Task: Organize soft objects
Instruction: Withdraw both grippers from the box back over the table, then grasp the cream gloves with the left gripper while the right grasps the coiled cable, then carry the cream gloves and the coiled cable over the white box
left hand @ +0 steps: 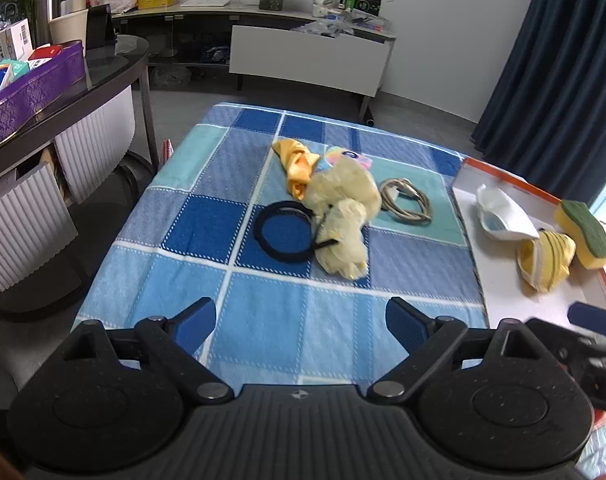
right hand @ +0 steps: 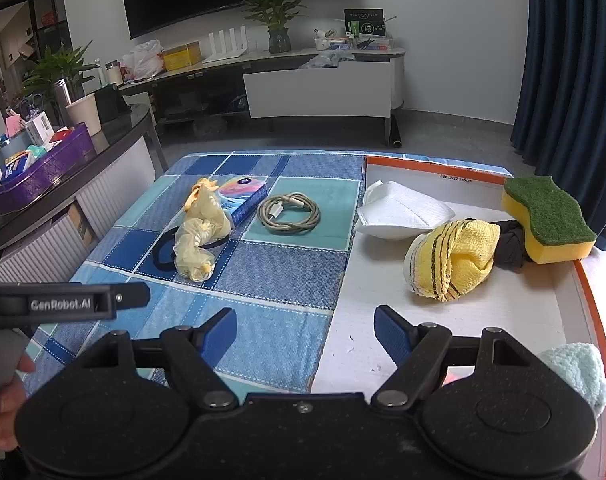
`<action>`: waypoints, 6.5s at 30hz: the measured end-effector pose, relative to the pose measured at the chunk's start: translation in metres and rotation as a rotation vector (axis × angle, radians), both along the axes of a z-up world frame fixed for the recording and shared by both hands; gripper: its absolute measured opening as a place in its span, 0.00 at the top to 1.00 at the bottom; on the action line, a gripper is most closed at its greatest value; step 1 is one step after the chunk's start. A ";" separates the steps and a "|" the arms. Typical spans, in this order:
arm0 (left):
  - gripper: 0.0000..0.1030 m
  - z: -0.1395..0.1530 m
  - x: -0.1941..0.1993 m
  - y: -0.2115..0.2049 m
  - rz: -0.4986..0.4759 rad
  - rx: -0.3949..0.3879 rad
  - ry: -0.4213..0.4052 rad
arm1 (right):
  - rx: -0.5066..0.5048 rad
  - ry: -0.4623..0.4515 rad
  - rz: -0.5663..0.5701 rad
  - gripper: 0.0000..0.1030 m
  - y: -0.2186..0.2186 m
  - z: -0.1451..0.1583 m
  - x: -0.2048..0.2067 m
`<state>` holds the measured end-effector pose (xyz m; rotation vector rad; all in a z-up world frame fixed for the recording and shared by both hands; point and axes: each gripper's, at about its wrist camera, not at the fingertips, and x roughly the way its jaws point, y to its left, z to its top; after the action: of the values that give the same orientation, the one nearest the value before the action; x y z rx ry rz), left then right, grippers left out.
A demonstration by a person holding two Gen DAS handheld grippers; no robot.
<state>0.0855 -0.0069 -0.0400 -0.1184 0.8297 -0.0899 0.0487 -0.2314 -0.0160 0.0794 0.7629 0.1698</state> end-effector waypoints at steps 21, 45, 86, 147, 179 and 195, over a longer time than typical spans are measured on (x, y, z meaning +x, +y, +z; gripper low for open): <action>0.70 -0.033 0.082 -0.034 -0.111 0.154 -0.026 | 0.002 0.008 0.037 0.13 0.003 -0.009 0.039; 0.80 -0.007 0.051 0.031 -0.077 -0.049 -0.035 | -0.093 0.053 0.217 0.16 0.061 -0.047 0.166; 0.80 0.044 -0.049 -0.021 -0.129 -0.007 -0.115 | 0.023 -0.163 0.126 0.89 0.018 0.037 -0.034; 0.79 0.049 -0.086 -0.076 -0.237 0.016 -0.125 | 0.045 -0.201 -0.055 0.89 -0.049 0.050 -0.095; 0.79 0.047 -0.073 -0.140 -0.394 0.002 -0.115 | 0.034 -0.190 -0.178 0.89 -0.102 0.046 -0.094; 0.79 0.034 -0.054 -0.171 -0.461 -0.024 -0.076 | 0.012 -0.159 -0.216 0.89 -0.125 0.036 -0.074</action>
<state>0.0311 -0.1783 -0.0055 0.0562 0.7673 -0.5349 -0.0249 -0.3564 0.0203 0.1573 0.5901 -0.0248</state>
